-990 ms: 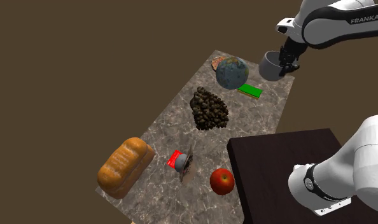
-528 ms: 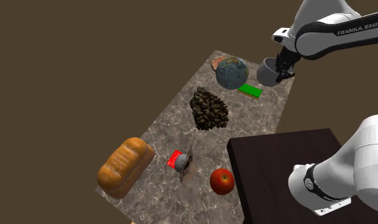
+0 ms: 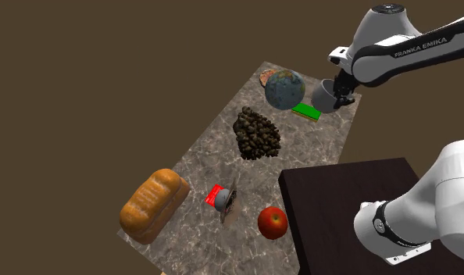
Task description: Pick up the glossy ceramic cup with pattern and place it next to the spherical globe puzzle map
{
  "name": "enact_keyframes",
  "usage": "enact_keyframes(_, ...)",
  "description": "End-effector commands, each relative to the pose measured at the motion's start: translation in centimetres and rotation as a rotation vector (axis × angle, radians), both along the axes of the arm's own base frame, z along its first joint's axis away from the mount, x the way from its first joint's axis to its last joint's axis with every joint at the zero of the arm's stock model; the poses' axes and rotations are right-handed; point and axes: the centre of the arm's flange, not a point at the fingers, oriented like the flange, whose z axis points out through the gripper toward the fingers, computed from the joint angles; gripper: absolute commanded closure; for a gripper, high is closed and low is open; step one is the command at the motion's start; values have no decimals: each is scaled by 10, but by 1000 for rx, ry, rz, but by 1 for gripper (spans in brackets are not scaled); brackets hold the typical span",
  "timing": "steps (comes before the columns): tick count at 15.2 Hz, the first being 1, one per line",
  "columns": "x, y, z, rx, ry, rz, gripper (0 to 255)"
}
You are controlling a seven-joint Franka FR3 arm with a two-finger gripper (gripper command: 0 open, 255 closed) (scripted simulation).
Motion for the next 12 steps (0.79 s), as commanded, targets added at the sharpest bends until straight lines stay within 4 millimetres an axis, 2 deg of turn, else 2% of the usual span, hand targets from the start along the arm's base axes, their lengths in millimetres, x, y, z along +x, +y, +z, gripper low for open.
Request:
enact_keyframes(1,-1,0,-10,-2,0,0,255)
enact_keyframes(12,-1,0,-69,-2,0,0,255)
